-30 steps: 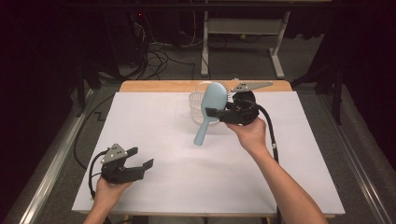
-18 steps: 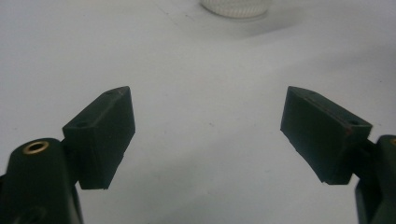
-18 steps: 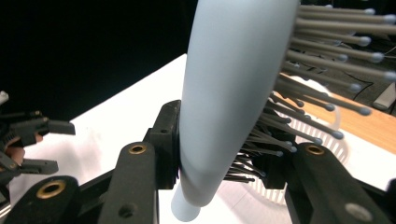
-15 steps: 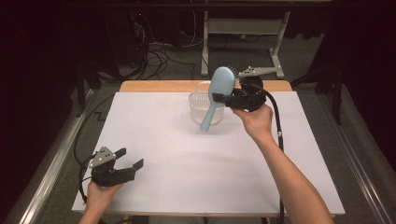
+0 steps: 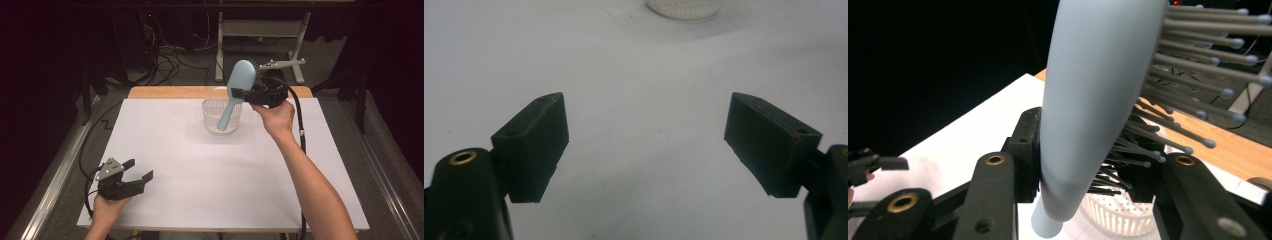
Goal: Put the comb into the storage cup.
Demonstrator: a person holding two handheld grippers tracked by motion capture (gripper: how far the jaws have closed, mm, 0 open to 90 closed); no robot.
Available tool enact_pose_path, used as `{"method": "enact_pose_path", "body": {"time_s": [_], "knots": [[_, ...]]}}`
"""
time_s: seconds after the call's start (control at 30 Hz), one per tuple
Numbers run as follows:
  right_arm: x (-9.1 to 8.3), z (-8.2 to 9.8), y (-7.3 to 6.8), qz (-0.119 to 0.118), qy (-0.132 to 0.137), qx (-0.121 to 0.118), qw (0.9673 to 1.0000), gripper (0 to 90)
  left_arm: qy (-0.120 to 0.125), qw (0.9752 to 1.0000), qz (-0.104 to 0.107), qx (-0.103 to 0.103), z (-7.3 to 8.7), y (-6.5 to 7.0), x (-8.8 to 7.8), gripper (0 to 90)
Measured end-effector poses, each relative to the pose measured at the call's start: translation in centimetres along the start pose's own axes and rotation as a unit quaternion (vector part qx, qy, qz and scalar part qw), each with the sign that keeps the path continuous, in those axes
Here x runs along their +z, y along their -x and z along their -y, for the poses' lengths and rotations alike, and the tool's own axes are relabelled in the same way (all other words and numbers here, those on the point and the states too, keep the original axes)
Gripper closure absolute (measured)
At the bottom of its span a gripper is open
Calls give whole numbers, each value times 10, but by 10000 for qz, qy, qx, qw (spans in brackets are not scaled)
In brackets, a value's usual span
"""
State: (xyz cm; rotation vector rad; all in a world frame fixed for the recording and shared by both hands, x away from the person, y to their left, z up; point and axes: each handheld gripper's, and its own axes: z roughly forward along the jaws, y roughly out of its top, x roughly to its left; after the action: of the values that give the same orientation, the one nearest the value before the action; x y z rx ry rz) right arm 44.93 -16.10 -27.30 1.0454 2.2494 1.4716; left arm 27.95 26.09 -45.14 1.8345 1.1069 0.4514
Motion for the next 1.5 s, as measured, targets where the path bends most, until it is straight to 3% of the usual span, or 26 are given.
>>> {"method": "enact_pose_path", "body": {"time_s": [0.6,1.1,1.5], "knots": [[4,-20,16,594,148,94,9981,592,70,9999,-21,-121,1,-5,-1,177],[40,-16,27,968,-23,133,9952,587,100,9999,-3,-94,2,-7,-1,178],[66,-9,26,970,-120,88,9952,580,101,9999,2,-102,2,-8,0,178]]}}
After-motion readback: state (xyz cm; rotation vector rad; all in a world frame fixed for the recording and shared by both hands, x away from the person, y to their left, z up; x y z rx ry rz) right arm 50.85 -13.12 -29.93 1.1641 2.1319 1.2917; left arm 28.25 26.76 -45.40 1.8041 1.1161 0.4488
